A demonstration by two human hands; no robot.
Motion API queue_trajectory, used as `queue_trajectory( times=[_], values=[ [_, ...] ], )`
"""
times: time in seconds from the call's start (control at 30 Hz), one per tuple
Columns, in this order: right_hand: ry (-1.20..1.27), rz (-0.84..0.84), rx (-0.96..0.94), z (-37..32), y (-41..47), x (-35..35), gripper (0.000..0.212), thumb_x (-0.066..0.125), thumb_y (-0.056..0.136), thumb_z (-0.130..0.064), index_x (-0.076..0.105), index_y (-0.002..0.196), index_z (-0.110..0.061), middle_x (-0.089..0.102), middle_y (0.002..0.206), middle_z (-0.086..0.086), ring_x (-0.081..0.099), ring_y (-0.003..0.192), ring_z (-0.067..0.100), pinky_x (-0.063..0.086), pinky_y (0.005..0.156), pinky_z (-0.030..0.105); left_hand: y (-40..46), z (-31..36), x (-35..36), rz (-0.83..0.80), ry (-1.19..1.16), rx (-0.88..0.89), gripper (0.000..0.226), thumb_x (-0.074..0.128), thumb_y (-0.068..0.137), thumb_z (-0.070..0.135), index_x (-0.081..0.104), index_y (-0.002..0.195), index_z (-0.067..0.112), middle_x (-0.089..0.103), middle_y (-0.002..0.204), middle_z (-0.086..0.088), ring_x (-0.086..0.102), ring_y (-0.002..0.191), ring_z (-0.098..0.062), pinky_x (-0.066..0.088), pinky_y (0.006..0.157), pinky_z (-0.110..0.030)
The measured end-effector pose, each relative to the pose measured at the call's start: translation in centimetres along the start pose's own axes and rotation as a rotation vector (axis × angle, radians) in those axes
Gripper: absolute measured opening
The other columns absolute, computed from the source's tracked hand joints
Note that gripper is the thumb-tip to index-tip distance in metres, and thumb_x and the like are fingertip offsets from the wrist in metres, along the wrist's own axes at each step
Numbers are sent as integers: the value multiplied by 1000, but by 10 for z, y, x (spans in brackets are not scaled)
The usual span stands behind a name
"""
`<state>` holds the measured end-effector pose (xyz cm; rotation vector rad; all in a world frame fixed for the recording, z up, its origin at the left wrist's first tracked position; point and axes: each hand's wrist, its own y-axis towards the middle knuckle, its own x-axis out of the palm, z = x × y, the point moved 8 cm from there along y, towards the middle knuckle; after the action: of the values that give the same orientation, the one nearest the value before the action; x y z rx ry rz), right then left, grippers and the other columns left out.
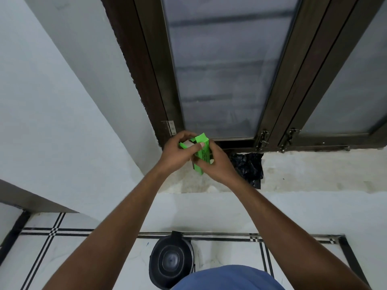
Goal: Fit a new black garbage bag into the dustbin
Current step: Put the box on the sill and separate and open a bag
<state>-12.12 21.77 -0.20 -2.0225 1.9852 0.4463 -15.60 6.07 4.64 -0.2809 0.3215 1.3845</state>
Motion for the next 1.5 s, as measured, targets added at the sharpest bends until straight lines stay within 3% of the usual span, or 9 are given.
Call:
queue_trajectory(
  times=[0.17,0.3,0.43,0.6,0.7,0.87,1.13,1.27,1.5],
  values=[
    [242,-141,140,-2,-11,-6,30,60,103,-53,62,129,-69,69,132,-32,64,119,-18,49,108,35,5,-1,3,-200,-53,-114,33,87,92,31,79,120,15,79,122,-11,81,111,-24,68,93,-50],
    [321,-108,130,0,-13,-10,35,73,100,-42,70,134,-48,78,130,-14,74,121,3,58,108,43,4,11,1,-307,-91,-133,39,88,92,22,76,128,17,79,126,-5,80,115,-22,67,97,-44],
    [190,103,60,0,-16,-24,44,86,92,-48,67,127,-29,81,115,-8,78,104,6,65,97,51,0,12,-9,-61,-56,-208,79,99,79,33,49,140,23,67,125,3,76,109,-20,70,83,-42],
    [62,180,23,-4,-16,-29,67,93,79,-62,50,111,-21,78,99,4,76,86,18,62,77,45,-7,6,8,-100,-143,-192,25,77,98,10,62,118,14,70,107,-7,77,89,-21,70,83,-45],
    [143,105,-16,-7,-14,-19,56,93,83,-43,50,112,-24,74,110,12,75,102,25,61,94,47,-9,5,12,-111,-123,-119,21,70,103,2,72,124,5,74,107,-5,71,76,-10,66,76,-27],
    [259,130,-31,-12,-13,-21,36,88,95,-27,60,117,-26,75,121,1,76,118,23,62,105,50,-17,4,14,-120,-255,-166,31,56,103,-2,77,124,7,77,110,-4,73,104,-18,60,85,-24],
    [478,72,121,-12,-21,-11,59,100,80,-35,69,127,-19,80,125,8,79,118,19,66,96,39,-28,5,10,-164,-208,-137,55,45,80,28,81,121,18,78,121,1,69,114,-17,54,89,-35],
    [587,40,224,-13,-22,-10,21,66,109,-28,73,125,-15,77,127,13,75,122,21,65,91,38,-33,-7,13,-169,-251,-158,43,54,80,27,82,112,31,80,111,8,71,113,-15,52,95,-39],
    [569,177,214,-10,-23,-19,34,68,110,-12,55,140,-19,75,138,-4,78,120,23,70,88,42,-45,8,17,-38,232,198,40,85,91,40,70,127,33,76,117,15,70,110,-7,61,95,-34]
  ],
)
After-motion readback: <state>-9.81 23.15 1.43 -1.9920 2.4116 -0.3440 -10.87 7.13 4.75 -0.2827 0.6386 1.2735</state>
